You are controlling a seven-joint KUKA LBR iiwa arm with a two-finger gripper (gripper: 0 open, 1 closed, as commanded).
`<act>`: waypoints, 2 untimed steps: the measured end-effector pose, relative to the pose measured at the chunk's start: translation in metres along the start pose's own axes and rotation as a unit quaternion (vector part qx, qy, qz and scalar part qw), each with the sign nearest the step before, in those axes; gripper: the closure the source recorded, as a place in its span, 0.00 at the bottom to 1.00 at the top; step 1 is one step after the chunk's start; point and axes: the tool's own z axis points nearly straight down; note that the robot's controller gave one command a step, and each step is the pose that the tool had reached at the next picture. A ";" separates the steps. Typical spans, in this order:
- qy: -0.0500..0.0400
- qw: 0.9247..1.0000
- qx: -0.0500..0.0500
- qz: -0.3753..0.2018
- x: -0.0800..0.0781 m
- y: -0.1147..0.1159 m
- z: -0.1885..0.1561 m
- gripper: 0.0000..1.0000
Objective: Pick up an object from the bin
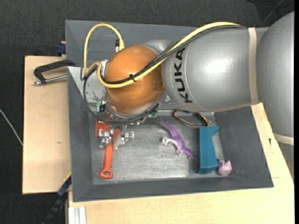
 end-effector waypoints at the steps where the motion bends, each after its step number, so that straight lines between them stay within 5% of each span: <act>1: 0.000 1.000 -0.001 0.000 0.000 0.000 -0.008 1.00; 2: 0.000 1.000 0.000 0.000 -0.001 0.000 -0.059 1.00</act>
Offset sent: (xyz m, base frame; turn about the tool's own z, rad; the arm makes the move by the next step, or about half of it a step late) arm 0.0001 -0.0002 0.0125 0.0000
